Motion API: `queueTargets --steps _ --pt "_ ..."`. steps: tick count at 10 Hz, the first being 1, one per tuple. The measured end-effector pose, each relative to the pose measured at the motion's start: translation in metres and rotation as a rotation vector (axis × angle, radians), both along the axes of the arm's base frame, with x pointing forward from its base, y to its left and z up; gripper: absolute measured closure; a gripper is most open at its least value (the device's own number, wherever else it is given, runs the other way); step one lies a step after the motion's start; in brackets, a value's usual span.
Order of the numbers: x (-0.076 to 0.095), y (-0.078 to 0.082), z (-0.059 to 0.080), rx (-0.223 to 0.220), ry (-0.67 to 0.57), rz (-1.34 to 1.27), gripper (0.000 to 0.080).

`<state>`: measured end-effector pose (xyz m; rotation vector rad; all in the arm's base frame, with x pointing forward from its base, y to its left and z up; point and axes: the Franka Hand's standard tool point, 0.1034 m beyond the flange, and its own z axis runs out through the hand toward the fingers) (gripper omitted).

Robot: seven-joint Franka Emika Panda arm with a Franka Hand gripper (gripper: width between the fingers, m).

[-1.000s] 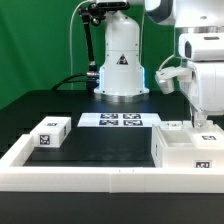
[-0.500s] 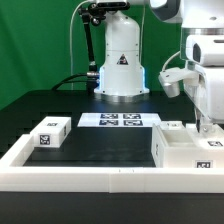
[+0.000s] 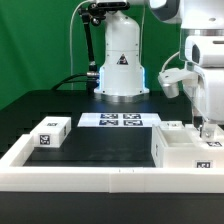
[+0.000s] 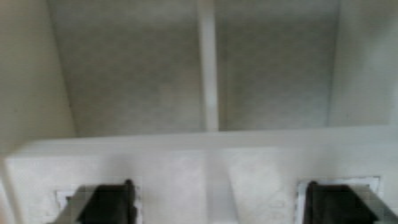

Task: Assemble cabinet

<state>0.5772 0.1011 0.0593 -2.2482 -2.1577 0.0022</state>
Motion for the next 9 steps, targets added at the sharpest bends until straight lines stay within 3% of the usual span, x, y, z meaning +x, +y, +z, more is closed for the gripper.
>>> queueTargets --steps 1,2,3,6,9 --pt "0.000 0.000 0.000 0.000 0.000 0.000 0.0134" --pt "0.000 0.000 0.000 0.000 0.000 0.000 0.0042" --pt "0.000 0.000 0.000 0.000 0.000 0.000 0.0008" --pt "0.000 0.000 0.000 0.000 0.000 0.000 0.0002" --pt "-0.017 -0.005 0.017 -0.015 -0.005 0.011 0.0002"
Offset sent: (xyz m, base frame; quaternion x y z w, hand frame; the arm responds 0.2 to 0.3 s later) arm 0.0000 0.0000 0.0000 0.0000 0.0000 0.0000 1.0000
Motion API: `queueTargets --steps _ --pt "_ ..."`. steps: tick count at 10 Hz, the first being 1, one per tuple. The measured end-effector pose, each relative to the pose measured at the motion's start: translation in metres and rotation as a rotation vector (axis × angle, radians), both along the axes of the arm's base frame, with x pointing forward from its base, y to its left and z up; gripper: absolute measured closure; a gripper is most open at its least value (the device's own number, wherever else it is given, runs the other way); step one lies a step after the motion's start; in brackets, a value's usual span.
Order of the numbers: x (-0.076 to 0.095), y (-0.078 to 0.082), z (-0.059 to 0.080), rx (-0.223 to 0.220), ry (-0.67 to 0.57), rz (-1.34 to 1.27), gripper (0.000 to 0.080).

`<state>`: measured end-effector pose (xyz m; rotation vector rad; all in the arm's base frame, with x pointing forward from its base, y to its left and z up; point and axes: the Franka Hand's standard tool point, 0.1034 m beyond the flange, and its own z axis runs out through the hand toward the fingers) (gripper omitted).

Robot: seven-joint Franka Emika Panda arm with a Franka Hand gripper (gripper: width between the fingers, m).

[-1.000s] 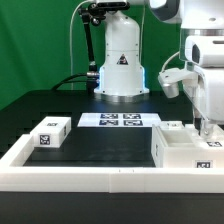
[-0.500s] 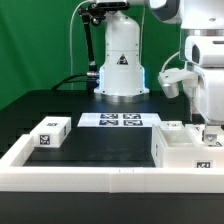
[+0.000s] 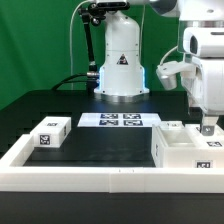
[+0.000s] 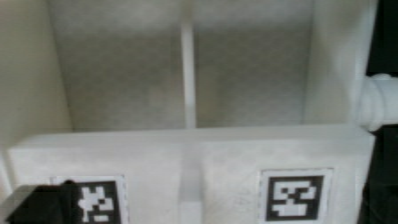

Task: Assemble cabinet

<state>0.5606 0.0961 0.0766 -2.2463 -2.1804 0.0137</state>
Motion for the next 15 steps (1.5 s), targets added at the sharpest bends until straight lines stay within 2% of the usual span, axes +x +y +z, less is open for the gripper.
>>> queueTargets --steps 1,2,3,4,5,9,10,12,15 --pt "-0.007 -0.001 0.005 -0.006 0.000 0.002 0.0002" --pt "-0.021 -0.001 0.008 -0.011 0.003 0.002 0.0002" --pt "-0.053 0.000 0.008 -0.010 -0.011 -0.010 0.0002" --pt "-0.066 0.000 0.003 -0.013 0.006 -0.019 0.0002" --pt "-0.060 -0.001 0.004 -0.012 0.000 -0.022 0.0002" --pt "-0.064 -0.001 0.000 -0.012 0.007 -0.022 0.0002" --pt "-0.082 0.000 -0.007 -0.006 0.009 -0.020 0.0002" --pt "-0.105 -0.007 -0.019 0.003 0.017 -0.011 0.0002" --pt "-0.125 -0.007 -0.031 0.022 0.004 -0.020 0.0002"
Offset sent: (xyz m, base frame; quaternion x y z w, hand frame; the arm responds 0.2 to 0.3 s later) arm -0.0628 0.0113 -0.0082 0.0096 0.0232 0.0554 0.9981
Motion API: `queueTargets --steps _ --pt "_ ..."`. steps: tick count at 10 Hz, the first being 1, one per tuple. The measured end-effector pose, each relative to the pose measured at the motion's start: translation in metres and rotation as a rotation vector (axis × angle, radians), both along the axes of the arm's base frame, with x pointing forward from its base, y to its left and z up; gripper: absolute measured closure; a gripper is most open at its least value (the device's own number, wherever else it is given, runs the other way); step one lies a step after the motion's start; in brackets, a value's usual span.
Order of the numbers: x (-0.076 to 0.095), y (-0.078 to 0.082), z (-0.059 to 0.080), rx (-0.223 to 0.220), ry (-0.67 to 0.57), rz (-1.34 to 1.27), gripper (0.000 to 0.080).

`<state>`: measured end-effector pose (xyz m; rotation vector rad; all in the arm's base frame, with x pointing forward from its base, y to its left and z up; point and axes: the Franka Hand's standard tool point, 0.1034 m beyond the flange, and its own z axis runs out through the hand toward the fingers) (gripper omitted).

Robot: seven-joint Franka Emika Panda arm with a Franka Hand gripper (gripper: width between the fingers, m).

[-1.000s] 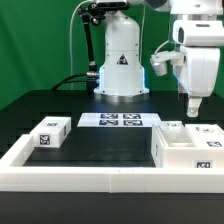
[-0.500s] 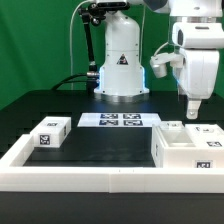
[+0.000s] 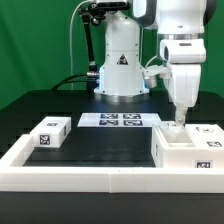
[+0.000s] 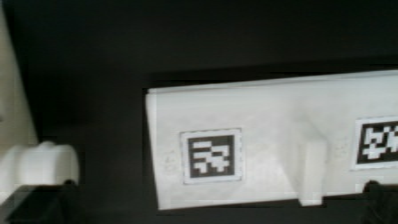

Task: Assemble cabinet

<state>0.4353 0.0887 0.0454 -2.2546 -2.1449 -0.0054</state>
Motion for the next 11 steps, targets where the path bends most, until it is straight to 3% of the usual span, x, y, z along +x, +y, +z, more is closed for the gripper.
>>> queueTargets --steps 4,6,11 --pt "-0.004 0.001 -0.005 0.001 0.011 -0.001 0.0002" --pt "-0.013 0.005 -0.018 0.016 0.020 -0.006 0.0002" --pt "-0.018 0.005 -0.025 0.018 0.036 -0.007 0.0030"
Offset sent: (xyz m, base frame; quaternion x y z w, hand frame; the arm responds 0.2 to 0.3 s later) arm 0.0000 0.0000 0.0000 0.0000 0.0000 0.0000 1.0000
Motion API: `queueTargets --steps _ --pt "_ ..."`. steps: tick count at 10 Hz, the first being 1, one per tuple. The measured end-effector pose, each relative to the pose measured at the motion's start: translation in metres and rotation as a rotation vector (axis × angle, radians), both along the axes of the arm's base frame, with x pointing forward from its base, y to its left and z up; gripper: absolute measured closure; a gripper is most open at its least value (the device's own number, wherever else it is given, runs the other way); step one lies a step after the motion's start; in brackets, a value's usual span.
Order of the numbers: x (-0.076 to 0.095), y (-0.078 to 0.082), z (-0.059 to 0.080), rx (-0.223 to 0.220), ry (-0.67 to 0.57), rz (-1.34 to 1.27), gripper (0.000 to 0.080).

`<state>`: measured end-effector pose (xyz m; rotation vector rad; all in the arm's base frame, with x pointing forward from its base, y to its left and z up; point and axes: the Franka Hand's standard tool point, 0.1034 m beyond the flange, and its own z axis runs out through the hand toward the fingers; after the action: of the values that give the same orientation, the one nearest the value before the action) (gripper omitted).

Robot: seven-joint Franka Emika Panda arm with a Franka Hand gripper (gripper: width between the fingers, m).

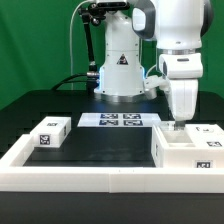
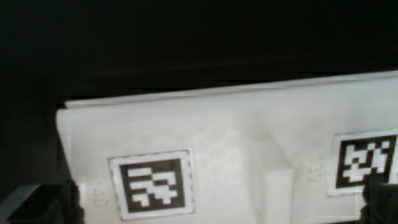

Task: Assemble cabinet

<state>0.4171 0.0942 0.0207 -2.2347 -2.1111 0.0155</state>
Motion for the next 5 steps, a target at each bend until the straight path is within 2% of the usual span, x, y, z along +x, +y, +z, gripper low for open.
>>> queueTargets --steps 2,3,4,5 --pt "-0.0001 -0.0009 -0.0004 0.000 0.001 -0.002 0.0300" --pt "-0.0004 -0.0008 -0.0007 0.000 0.002 -0.002 0.0300" --pt "-0.0014 -0.0008 -0.0021 0.000 0.005 -0.002 0.0495" --pt "-0.0018 -0.0007 -0.0025 0.000 0.006 -0.002 0.0633"
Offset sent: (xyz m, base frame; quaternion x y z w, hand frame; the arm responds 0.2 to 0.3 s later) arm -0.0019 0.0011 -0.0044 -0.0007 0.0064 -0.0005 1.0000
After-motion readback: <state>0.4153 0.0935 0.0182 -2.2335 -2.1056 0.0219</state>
